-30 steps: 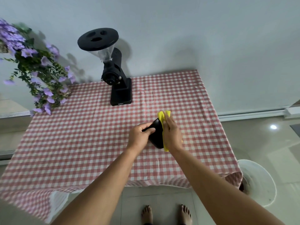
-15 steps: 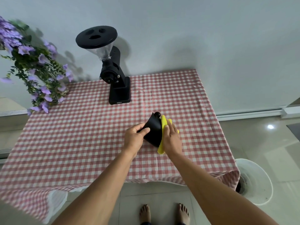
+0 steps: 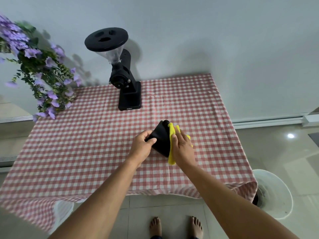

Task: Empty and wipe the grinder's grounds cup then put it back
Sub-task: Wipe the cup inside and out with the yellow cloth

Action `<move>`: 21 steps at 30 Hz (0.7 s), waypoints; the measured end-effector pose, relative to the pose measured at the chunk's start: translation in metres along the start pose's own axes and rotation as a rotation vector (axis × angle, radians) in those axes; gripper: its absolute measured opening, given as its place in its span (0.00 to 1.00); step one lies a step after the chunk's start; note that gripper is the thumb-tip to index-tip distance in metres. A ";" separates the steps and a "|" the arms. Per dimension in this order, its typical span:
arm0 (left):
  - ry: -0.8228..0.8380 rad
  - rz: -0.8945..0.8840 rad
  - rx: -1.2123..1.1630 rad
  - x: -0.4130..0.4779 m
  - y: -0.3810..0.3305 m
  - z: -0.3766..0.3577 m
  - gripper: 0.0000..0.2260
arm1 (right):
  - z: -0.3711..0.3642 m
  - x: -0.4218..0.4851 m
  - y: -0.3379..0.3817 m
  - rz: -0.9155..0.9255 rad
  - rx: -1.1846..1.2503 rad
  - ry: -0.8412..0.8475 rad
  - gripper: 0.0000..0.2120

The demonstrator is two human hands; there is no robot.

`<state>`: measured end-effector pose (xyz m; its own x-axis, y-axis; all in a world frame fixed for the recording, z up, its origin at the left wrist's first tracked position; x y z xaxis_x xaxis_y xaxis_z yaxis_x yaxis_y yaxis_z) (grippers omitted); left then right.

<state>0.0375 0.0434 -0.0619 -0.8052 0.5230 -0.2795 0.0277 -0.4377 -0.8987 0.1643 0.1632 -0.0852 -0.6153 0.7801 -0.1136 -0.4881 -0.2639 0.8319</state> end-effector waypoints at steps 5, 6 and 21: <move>-0.113 0.041 0.024 0.008 -0.010 0.006 0.16 | -0.007 -0.028 0.016 0.213 -0.102 -0.073 0.25; -0.153 0.053 0.001 0.007 -0.009 0.008 0.14 | -0.010 -0.031 0.014 0.219 -0.108 -0.075 0.26; -0.096 -0.089 -0.206 -0.014 -0.003 -0.003 0.15 | -0.002 0.003 -0.006 -0.155 0.120 -0.022 0.23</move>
<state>0.0510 0.0395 -0.0564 -0.8624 0.4764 -0.1714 0.0664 -0.2292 -0.9711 0.1642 0.1654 -0.0919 -0.5241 0.8187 -0.2346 -0.4980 -0.0712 0.8642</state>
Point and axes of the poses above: each hand's wrist, its own x-axis towards the middle knuckle, its own z-axis out of the back of the hand, y = z × x, the point moved 7 cm from there along x, towards the middle knuckle, and after that the axes turned 6 degrees about -y, right-handed, at the moved point
